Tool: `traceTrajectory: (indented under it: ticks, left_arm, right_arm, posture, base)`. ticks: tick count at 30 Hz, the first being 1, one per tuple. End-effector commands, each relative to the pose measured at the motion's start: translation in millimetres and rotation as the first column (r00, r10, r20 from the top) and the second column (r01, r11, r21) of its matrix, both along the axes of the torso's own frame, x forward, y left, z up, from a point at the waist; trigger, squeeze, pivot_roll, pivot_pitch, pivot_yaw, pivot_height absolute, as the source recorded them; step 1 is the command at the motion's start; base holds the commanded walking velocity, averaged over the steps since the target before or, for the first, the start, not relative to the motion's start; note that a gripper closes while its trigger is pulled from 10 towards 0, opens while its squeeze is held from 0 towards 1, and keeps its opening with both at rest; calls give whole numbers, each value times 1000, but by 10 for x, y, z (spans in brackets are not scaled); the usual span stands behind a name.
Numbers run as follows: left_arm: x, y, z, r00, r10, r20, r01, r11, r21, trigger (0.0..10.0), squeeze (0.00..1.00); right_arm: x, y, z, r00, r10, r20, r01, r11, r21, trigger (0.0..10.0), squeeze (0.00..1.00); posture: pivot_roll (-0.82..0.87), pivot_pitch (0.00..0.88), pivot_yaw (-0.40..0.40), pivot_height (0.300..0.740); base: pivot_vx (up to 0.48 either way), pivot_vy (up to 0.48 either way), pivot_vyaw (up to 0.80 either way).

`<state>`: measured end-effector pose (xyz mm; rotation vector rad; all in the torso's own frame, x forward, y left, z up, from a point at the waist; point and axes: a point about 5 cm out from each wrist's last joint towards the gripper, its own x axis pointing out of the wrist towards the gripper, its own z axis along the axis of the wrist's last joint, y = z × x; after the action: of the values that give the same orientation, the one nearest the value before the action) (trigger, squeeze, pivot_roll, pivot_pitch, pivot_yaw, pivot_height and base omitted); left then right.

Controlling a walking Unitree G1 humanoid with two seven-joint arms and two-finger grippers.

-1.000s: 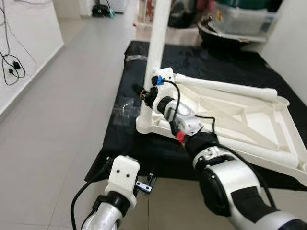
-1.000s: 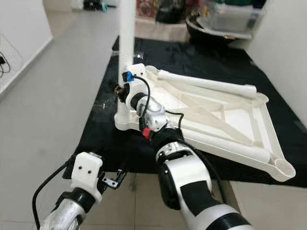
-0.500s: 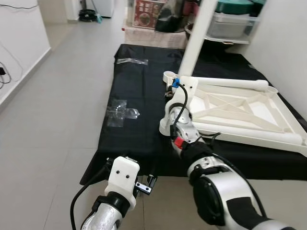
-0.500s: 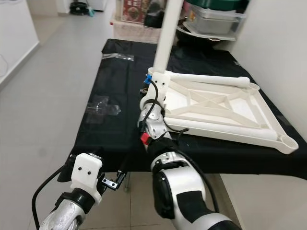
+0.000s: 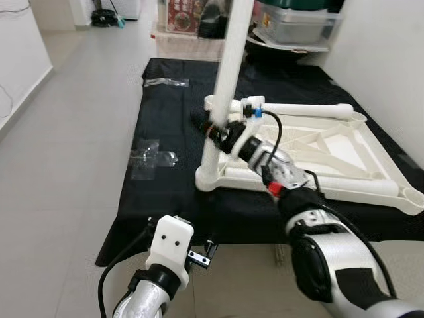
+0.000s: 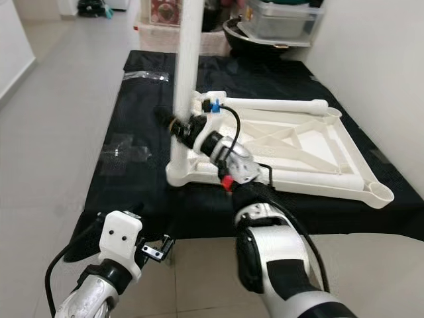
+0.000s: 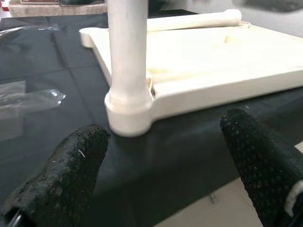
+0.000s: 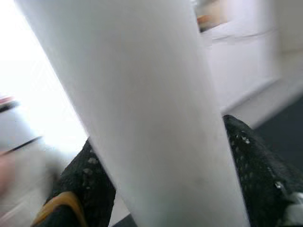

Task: Building children table

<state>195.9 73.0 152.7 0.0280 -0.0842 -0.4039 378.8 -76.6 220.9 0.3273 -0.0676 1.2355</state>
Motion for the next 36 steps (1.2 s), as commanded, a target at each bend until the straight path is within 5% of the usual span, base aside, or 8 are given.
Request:
traceTrajectory:
  ticks: [1,4,5,15,27,31,32,36]
  left_arm:
    - [-4,-5,-39,1000,2,-22,-2,1000,-3,10000,0]
    - [-5,-5,-39,1000,2,-21,-2,1000,-1,10000,0]
    - [-6,-5,-39,1000,2,-21,-2,1000,0,10000,0]
    - [-3,-4,-43,1000,2,-22,-2,1000,1,10000,0]
    - [-9,-11,-51,1000,-1,-23,1,1000,1,10000,0]
    - [-10,-11,-52,1000,-1,-23,1,1000,0,10000,0]
    - [-10,-10,-53,1000,-1,-23,1,1000,1,10000,0]
    - [-10,-17,-64,1000,-3,-25,3,1000,3,10000,0]
  right_arm:
    - [-92,128,-75,987,161,5,-161,985,-54,10000,0]
    - [-91,202,-133,984,175,13,-171,975,-144,9569,0]
    - [-88,231,-157,985,172,20,-165,969,-181,0,0]
    - [185,274,-77,913,-393,110,408,881,-240,0,0]
    - [247,-213,-385,115,-991,-75,941,133,-312,0,0]
    - [227,-158,-391,105,-992,-75,942,123,-312,0,0]
    - [221,-32,-353,182,-978,-104,940,205,-274,10000,0]
    - [199,183,-198,369,-922,-115,917,382,-115,10000,1000]
  posture:
    - [108,98,-114,740]
    - [109,99,-114,740]
    - [109,99,-114,740]
    - [113,99,-115,740]
    - [109,86,-117,740]
    - [109,86,-117,740]
    - [106,84,-111,740]
    - [105,74,-114,740]
  base:
    - [0,0,0]
    - [0,0,0]
    - [0,0,0]
    - [0,0,0]
    - [0,0,0]
    - [0,0,0]
    - [0,0,0]
    - [0,0,0]
